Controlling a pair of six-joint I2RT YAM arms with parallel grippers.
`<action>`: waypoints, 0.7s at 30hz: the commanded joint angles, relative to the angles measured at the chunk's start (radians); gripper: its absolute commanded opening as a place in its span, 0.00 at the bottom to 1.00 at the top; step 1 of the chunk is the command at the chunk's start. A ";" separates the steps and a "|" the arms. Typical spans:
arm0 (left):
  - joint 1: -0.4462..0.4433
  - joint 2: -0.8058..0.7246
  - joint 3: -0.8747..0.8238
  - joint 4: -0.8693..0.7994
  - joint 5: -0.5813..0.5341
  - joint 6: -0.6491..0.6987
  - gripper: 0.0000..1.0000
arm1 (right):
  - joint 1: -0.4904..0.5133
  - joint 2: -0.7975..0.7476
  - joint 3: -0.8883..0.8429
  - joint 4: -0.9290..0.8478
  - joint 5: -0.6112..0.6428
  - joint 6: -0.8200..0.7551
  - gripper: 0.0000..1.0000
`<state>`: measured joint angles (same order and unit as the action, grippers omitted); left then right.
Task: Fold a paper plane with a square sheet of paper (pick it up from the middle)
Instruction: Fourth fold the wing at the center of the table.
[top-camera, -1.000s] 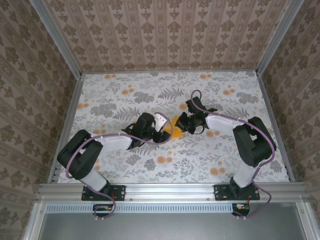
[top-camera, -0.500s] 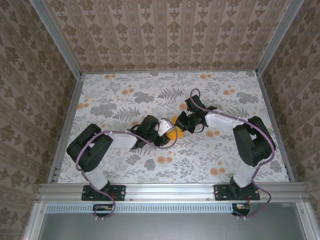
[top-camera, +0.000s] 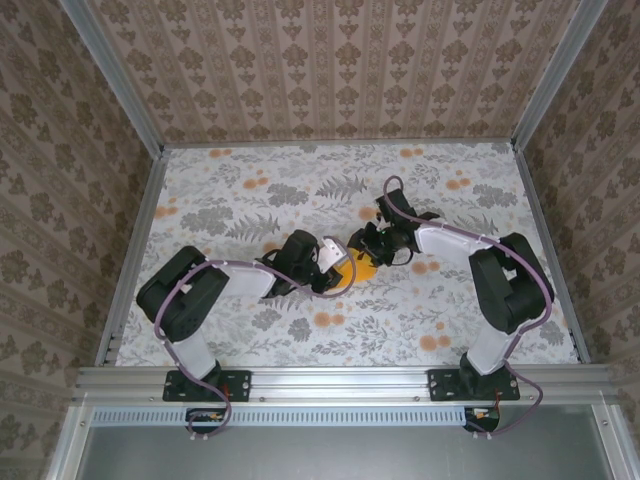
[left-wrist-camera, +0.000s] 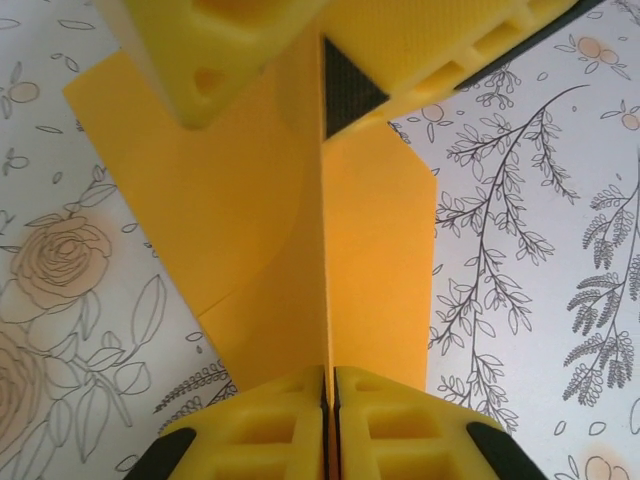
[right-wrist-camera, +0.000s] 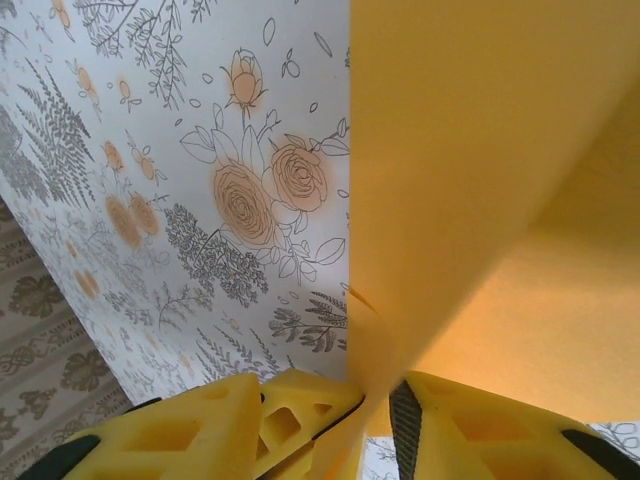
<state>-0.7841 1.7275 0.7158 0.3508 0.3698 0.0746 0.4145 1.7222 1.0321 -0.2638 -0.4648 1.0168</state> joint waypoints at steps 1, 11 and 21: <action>0.003 0.018 0.000 0.062 0.069 -0.098 0.11 | -0.024 -0.090 -0.061 0.039 -0.031 -0.076 0.48; 0.006 0.046 -0.034 0.164 0.082 -0.326 0.11 | -0.041 -0.167 -0.241 0.220 -0.045 -0.174 0.53; 0.007 0.090 -0.020 0.159 0.092 -0.392 0.12 | -0.031 -0.128 -0.232 0.285 -0.088 -0.221 0.58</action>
<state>-0.7841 1.8015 0.6937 0.4919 0.4362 -0.2749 0.3779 1.6093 0.8047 -0.0357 -0.5186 0.8299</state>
